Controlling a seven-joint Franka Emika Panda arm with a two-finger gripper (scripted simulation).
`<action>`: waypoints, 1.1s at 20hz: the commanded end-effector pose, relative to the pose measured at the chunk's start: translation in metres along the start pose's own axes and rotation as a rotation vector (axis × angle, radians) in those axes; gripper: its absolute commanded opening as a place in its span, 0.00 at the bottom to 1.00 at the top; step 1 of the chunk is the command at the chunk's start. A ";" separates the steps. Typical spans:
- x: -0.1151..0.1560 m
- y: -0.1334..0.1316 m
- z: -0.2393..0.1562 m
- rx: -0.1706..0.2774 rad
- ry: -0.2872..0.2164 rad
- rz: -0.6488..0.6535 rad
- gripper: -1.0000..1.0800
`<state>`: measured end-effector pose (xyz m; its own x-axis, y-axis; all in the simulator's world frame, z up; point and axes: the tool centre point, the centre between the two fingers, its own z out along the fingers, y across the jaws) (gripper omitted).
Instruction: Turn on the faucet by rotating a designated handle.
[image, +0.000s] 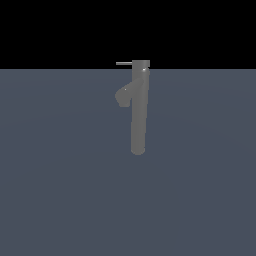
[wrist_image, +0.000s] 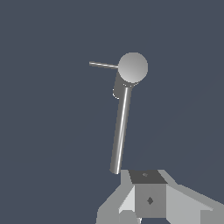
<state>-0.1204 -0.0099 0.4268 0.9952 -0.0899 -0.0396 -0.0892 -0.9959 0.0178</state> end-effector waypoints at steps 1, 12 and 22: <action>0.022 -0.003 0.010 0.000 0.005 0.016 0.00; 0.110 -0.018 0.067 0.008 0.026 0.085 0.00; 0.155 -0.027 0.109 0.018 0.036 0.126 0.00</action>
<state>0.0268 0.0007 0.3159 0.9779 -0.2089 -0.0045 -0.2089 -0.9779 0.0039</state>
